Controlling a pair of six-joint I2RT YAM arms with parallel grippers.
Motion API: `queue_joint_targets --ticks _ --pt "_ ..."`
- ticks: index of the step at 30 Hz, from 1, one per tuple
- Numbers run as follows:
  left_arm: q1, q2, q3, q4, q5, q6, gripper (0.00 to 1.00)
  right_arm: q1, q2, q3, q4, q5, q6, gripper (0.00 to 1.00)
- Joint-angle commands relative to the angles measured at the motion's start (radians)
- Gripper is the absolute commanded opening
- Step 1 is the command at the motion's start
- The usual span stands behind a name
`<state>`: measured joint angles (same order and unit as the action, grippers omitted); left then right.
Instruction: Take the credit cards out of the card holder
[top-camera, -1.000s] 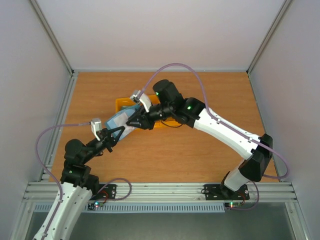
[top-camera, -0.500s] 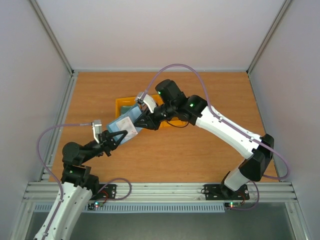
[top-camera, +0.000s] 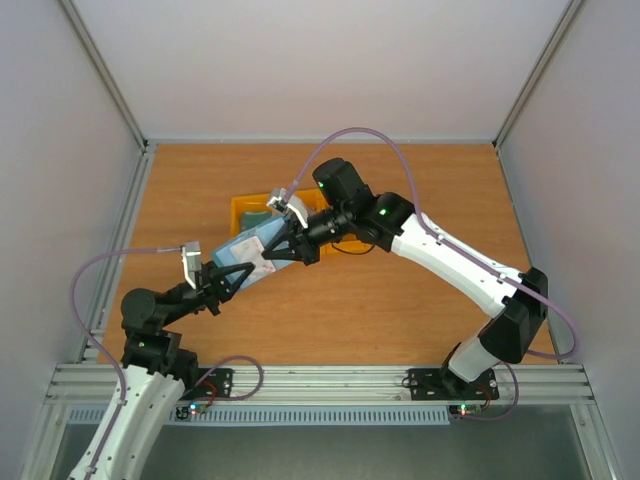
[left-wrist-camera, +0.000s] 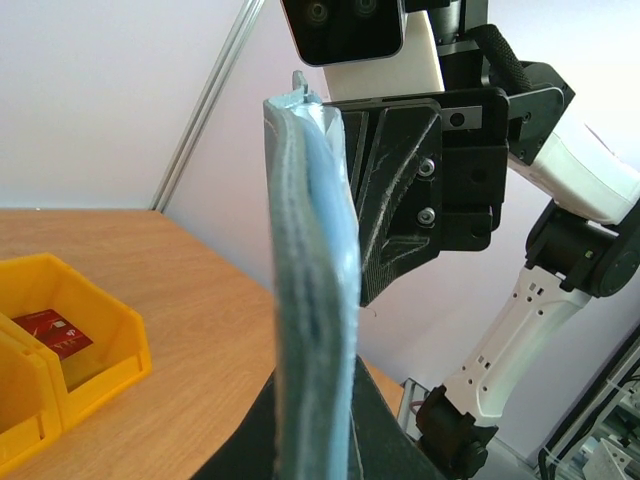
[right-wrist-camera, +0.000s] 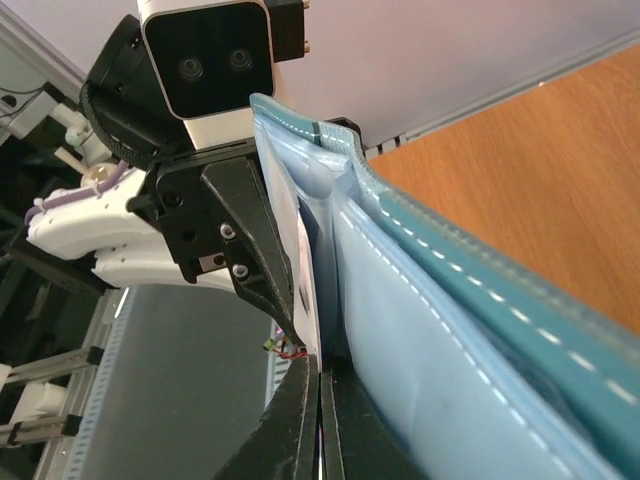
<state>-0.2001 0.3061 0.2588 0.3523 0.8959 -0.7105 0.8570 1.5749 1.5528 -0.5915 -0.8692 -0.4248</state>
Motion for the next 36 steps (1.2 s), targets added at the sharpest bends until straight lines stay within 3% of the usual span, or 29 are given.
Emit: queue_joint_targets --ticks 1,5,7,16,28,31,36 --pt "-0.003 -0.015 0.005 0.055 0.022 -0.004 0.00 0.005 -0.035 -0.019 0.067 -0.037 0.015 0.01" --pt "-0.004 -0.016 0.001 0.057 0.007 -0.030 0.16 -0.050 -0.068 -0.060 0.060 -0.006 0.035 0.01" --pt "-0.004 -0.016 0.000 0.060 0.010 -0.038 0.19 -0.062 -0.075 -0.065 0.044 -0.003 0.030 0.01" --pt "-0.004 -0.019 0.000 0.063 0.020 -0.036 0.00 -0.088 -0.090 -0.038 -0.033 0.036 -0.028 0.01" --pt "-0.004 -0.024 0.006 0.027 -0.014 -0.012 0.00 -0.152 -0.146 -0.033 -0.141 0.099 -0.092 0.01" --pt "-0.003 -0.036 0.022 -0.091 -0.147 0.022 0.00 -0.214 -0.177 -0.064 -0.087 0.093 -0.004 0.01" --pt "0.021 -0.055 0.072 -0.403 -0.630 0.148 0.00 -0.295 -0.184 -0.173 0.148 0.220 0.420 0.01"
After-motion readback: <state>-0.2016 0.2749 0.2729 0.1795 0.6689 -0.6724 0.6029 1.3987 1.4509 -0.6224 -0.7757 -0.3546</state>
